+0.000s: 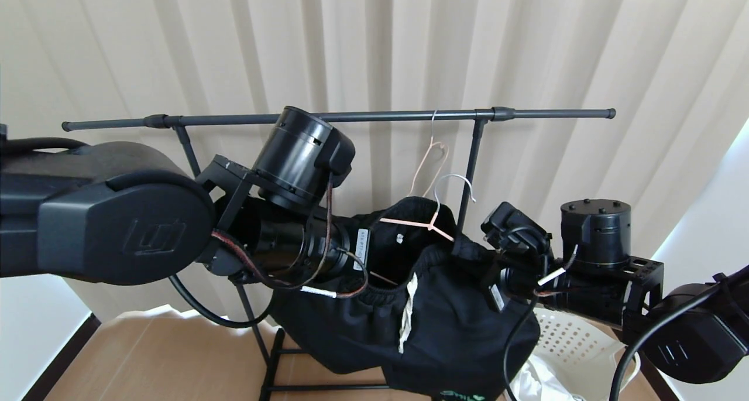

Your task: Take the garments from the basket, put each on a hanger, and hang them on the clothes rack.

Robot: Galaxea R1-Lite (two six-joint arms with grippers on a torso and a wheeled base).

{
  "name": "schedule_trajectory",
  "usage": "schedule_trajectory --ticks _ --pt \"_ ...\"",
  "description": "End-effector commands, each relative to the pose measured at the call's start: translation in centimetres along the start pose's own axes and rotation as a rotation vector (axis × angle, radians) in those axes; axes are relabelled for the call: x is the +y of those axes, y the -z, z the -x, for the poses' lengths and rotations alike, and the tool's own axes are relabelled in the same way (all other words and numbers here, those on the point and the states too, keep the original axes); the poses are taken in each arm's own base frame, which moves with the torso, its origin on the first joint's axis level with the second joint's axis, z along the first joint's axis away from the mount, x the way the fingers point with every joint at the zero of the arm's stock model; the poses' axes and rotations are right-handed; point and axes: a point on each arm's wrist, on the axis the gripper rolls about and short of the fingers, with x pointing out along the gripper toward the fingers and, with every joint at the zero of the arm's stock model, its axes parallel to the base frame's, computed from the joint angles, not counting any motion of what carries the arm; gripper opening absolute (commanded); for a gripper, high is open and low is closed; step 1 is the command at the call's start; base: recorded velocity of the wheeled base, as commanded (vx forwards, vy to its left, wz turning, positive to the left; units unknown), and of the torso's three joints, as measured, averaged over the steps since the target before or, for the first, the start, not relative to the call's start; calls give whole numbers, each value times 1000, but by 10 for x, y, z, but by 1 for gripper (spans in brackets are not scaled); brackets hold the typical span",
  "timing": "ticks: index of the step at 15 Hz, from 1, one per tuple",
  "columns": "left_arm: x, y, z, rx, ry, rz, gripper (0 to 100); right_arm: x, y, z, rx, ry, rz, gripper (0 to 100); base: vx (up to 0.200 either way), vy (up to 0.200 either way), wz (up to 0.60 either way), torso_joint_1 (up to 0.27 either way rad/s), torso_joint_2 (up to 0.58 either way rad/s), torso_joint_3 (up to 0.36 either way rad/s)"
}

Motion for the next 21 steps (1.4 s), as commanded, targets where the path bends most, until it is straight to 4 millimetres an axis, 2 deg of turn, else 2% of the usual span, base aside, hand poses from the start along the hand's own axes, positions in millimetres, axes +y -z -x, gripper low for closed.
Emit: schedule_trajectory --ticks 1,6,10,13,21 --pt "1 10 -7 -7 -24 -34 0 -2 0 0 -16 10 1 0 0 0 0 0 0 0" --pt "-5 26 -20 -89 11 -81 0 -2 -2 3 -79 26 13 0 0 0 0 0 0 0" --pt "-11 26 -29 -111 20 -91 0 0 -2 6 -106 30 20 0 0 0 0 0 0 0" --pt "-13 25 -43 -156 -38 -103 0 1 -1 10 -160 43 32 0 0 0 0 0 0 0" --pt "-17 22 -53 -207 -24 -92 0 14 -10 28 -207 13 52 0 0 0 0 0 0 0"
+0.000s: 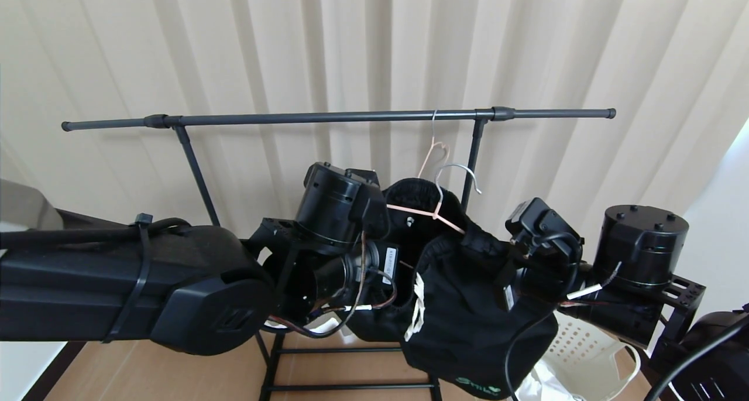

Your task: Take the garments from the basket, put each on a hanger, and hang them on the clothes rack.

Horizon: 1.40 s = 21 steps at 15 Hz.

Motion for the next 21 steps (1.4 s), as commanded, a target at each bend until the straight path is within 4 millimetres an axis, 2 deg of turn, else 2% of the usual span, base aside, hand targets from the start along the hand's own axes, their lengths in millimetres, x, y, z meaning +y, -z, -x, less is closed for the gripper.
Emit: schedule_trajectory --ticks 1,2,5,15,17,19,21 --pt "0 1 -6 -2 -8 3 0 5 -7 4 -24 -13 8 0 0 0 0 0 0 0" --pt "1 1 -7 -15 -27 7 100 6 -6 6 -24 -16 8 0 0 0 0 0 0 0" --pt "1 1 -6 -26 -37 7 100 6 -8 7 -28 -15 9 0 0 0 0 0 0 0" --pt "28 -1 59 -111 -32 -3 100 0 -4 5 -32 -56 -1 0 0 0 0 0 0 0" --pt "53 -8 80 -186 -62 -53 100 -5 -2 6 -42 -96 -9 0 0 0 0 0 0 0" --pt "84 -12 97 -217 -20 -163 100 -9 3 4 -41 -134 -24 0 0 0 0 0 0 0" --pt "111 -16 102 -230 -8 -241 100 -14 6 5 -50 -174 -37 0 0 0 0 0 0 0"
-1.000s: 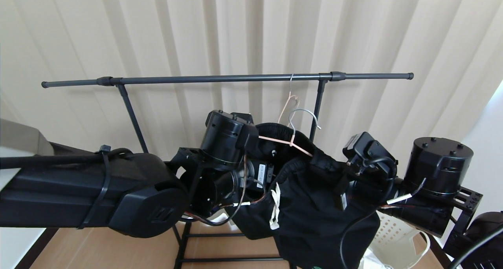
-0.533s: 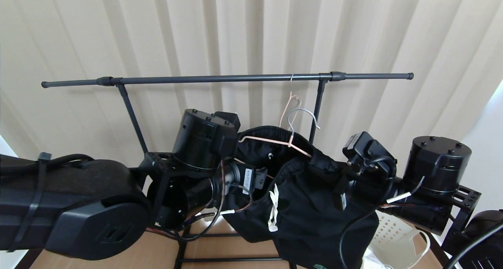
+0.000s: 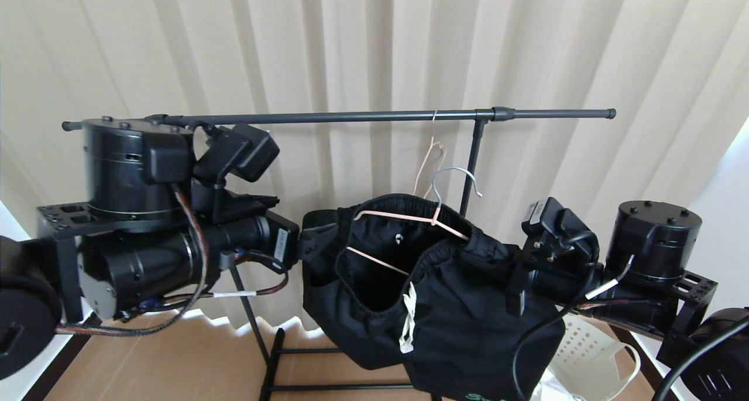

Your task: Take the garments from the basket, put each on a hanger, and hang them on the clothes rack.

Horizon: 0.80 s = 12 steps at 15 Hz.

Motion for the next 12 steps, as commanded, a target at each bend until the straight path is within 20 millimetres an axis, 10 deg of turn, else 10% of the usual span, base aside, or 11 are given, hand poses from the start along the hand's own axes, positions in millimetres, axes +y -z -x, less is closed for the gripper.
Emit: schedule_trajectory --ticks 1,12 --pt "25 -4 17 -44 -36 -28 100 -4 3 0 7 -1 -9 0 0 0 0 0 0 0" --pt "47 14 -17 163 481 -577 100 -8 20 7 -15 -229 -55 0 0 0 0 0 0 0"
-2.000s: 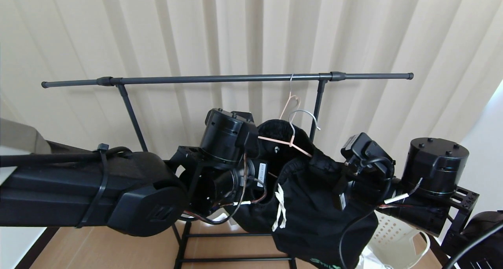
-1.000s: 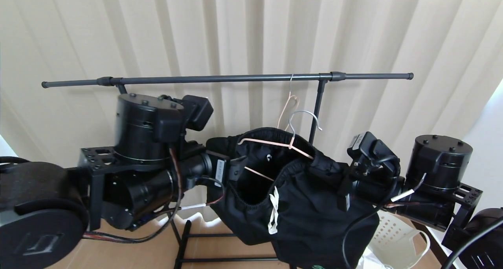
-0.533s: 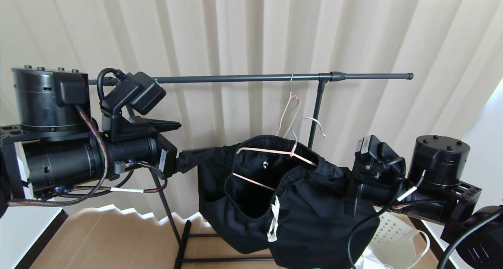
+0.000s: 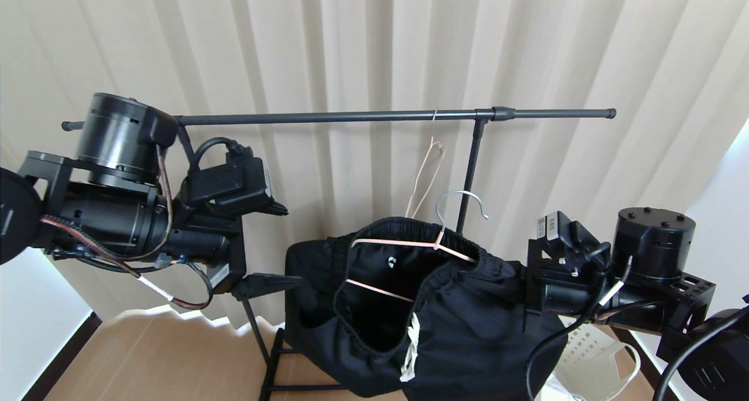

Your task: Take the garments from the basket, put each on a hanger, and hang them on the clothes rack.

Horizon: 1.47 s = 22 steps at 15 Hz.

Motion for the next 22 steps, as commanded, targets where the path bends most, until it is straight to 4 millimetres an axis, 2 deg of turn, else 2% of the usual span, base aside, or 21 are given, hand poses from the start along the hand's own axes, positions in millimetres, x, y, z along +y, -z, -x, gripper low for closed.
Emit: schedule_trajectory --ticks 1,3,11,22 --pt "-2 9 -27 36 71 13 100 1 2 0 1 -25 -7 0 0 0 0 0 0 0" --pt "-4 8 -39 32 85 1 100 4 4 2 0 -50 -12 0 0 0 0 0 0 0" --pt "-10 -2 -54 9 121 -24 100 10 4 6 -20 -133 -14 0 0 0 0 0 0 0" --pt "-20 -19 -77 -63 130 69 100 12 0 6 -31 -140 -4 0 0 0 0 0 0 0"
